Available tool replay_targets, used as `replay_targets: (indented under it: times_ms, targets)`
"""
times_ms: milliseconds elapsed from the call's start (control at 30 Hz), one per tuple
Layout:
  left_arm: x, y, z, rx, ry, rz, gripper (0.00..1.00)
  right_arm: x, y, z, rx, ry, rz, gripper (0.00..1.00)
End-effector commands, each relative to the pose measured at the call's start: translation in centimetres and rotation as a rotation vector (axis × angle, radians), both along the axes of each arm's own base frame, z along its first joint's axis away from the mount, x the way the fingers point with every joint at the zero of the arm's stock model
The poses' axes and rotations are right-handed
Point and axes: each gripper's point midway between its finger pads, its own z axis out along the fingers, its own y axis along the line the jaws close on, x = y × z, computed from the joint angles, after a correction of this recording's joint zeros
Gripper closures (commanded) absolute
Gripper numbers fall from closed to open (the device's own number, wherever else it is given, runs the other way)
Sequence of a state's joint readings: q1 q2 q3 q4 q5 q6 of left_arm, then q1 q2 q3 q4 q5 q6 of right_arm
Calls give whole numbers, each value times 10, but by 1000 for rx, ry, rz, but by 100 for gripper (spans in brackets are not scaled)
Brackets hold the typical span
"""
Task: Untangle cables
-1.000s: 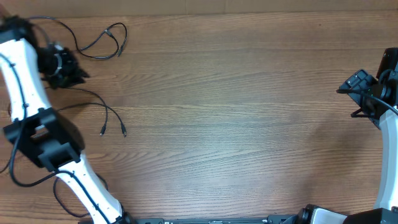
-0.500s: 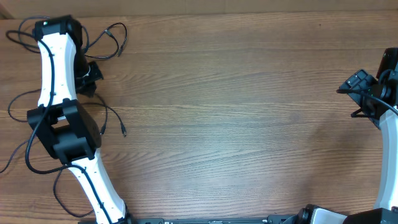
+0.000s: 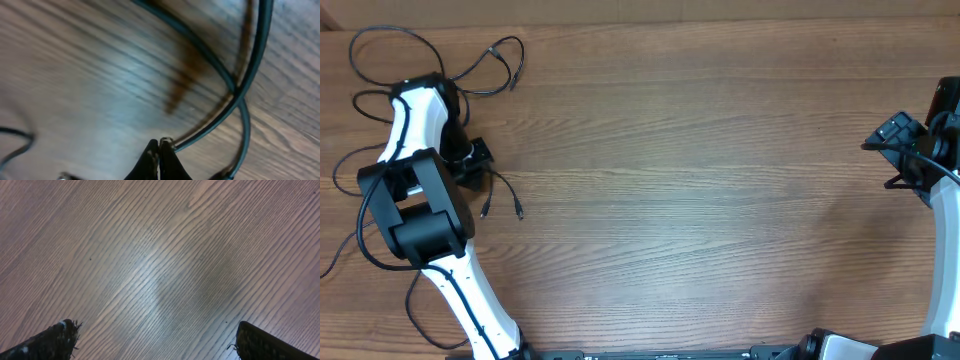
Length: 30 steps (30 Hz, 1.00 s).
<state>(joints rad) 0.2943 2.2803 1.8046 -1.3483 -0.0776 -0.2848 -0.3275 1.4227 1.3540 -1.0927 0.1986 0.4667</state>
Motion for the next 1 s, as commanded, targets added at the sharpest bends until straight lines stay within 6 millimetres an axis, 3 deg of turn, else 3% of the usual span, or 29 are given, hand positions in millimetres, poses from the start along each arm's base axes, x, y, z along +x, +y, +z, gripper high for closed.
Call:
replay_targets:
  times_ms: [0, 300, 567, 667, 800, 967]
  targets:
    - [-3, -21, -15, -100, -11, 5, 96, 4, -5, 12, -21, -30, -7, 0]
    - [4, -47, -39, -233, -87, 40, 96, 4, -5, 12, -21, -30, -7, 0]
    - [39, -56, -44, -304, -247, 66, 96, 4, -5, 12, -21, -30, -7, 0]
    - [48, -50, -41, -283, -276, 66, 96, 4, -5, 12, -21, -30, -7, 0]
    - [62, -34, -14, -269, -301, 144, 96, 4, -5, 12, -21, -30, -7, 0]
    - [78, -14, 57, -260, -345, 191, 96, 4, -5, 12, -21, -30, -7, 0]
